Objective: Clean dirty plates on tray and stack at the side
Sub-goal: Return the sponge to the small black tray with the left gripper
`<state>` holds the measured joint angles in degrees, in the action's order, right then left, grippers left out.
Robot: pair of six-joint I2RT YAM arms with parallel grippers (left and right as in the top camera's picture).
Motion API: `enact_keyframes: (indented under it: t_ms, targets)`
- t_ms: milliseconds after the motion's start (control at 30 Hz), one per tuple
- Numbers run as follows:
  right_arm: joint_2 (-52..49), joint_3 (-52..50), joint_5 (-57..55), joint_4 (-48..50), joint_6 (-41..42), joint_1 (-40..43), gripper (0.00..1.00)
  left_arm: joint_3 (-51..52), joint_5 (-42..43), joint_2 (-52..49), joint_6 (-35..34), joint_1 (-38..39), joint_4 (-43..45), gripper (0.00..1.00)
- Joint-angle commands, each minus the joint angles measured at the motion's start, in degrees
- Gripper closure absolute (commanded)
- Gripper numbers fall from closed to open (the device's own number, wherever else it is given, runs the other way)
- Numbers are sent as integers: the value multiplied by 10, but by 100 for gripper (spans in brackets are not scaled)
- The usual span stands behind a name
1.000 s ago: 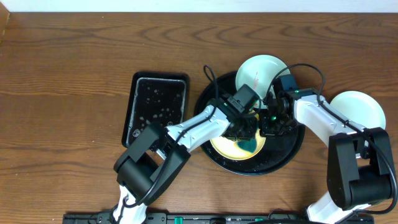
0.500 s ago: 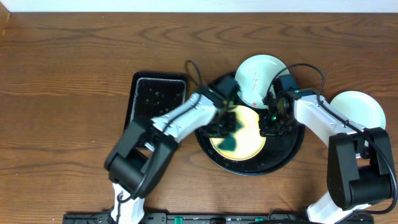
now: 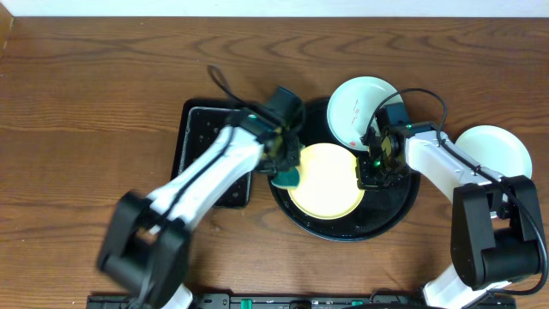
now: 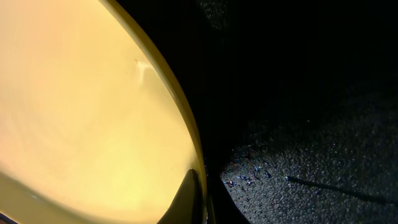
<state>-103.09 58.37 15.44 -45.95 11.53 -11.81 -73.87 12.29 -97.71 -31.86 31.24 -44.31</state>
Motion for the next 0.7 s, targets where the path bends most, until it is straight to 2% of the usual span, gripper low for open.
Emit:
enact_keyframes:
  t_ms: [0,200,300,400,567,667]
  targets:
    - [10,-10,-49,-3,-9,2,99,0,-19,77,41,-22,-16,91]
    - [91,-10,-72,-1,-9,0,99,9,-138,132,88,-102,-77,91]
    - [146,-10,-98,-2,-8,-9,99,31,-145,120,117,-141,-73,90]
    - [199,-10,-136,-3,-8,-27,99,63,-145,103,122,-168,-56,77]
    - [266,-10,-270,-15,-9,-83,99,87,-143,85,128,-191,-44,57]
    - [290,-10,-348,-19,-9,-120,99,79,-142,94,132,-192,-47,51]
